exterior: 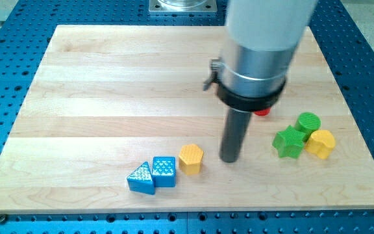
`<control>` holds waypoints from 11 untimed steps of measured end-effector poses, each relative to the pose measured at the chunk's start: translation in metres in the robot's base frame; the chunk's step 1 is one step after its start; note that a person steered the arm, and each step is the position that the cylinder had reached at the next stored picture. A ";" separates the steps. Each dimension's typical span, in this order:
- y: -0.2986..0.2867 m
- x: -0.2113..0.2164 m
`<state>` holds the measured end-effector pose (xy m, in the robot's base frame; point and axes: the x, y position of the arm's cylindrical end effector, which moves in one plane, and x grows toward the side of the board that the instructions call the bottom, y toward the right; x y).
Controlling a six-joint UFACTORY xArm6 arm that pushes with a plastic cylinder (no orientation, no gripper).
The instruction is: Separate the heart from the green blocks
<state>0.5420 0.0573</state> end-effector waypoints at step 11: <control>0.140 0.077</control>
